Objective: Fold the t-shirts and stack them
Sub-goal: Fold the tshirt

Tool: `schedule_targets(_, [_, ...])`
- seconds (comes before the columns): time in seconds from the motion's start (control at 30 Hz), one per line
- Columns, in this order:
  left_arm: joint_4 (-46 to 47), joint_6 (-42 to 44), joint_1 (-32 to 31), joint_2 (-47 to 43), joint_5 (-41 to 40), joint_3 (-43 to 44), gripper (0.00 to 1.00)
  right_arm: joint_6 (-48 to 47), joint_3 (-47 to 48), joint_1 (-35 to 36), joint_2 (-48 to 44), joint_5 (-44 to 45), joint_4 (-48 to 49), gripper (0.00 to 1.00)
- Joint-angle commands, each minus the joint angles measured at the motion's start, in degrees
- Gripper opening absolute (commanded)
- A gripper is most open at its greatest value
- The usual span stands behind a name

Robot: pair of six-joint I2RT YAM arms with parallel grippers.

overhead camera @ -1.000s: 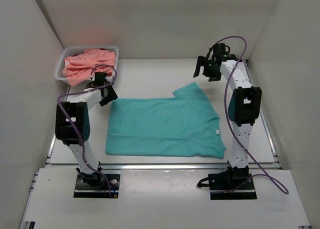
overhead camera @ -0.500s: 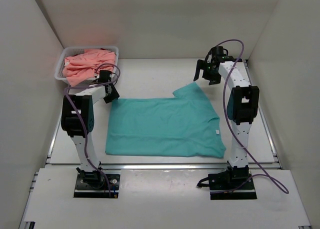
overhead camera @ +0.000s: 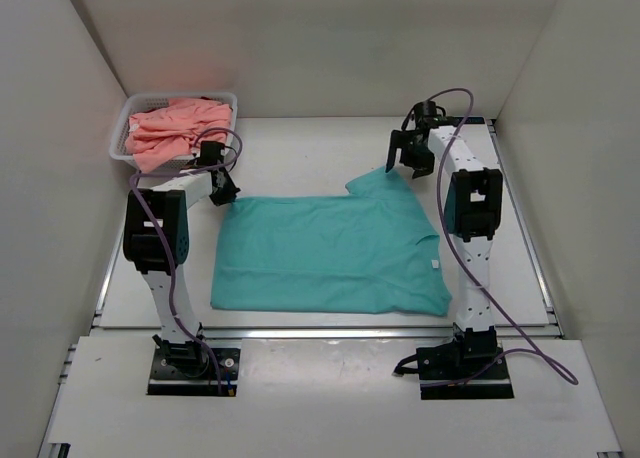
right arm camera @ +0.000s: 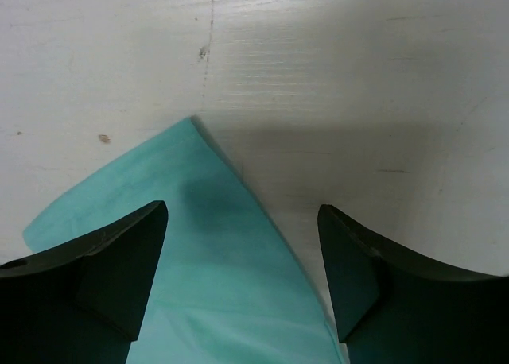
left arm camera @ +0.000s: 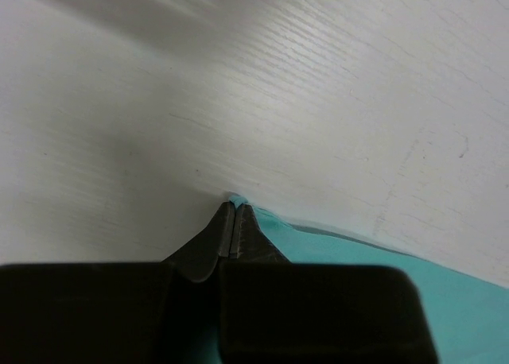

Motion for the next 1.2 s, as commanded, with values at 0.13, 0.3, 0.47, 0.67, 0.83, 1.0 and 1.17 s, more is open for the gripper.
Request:
schedule_targets(0.13, [-1.74,-0.35,0.03,-2.33,3.12,-1.13,0.00,-1.28,2.12,3.09,0.93,3.26,-3.52,0.64])
schedule_targets(0.3, [-1.39,-1.23,0.30,-2.95,3.30,-1.75,0.00,-1.36,1.06,4.67,1.72,5.72,-5.97,0.41])
schedule_targets(0.47, [-1.13,-1.23,0.21,-3.03,3.56,-1.05,0.00,-1.27,2.21,5.64,2.86,6.69,-8.44,0.00])
schedule_targets(0.67, [-3.06,-0.44,0.47,-3.65,4.62,1.85,0.00,-2.32,6.25,4.77,-0.11,6.78,-8.27,0.00])
schedule_targets(0.83, [-2.37,0.88,0.47,-7.24,5.75,0.89,0.00,-4.61,1.35,4.24,-7.06,3.53,-6.51,0.00])
schedule_targets(1.0, [-1.04,-0.09,1.70,-11.03,5.94,-3.67,0.00,-5.67,-4.81,4.24,-14.35,1.51,-5.01,0.00])
schedule_targets(1.17, [-0.69,0.97,2.58,-14.63,6.81,-6.92,0.00,-5.32,-15.25,4.59,-20.67,-0.07,-1.94,0.00])
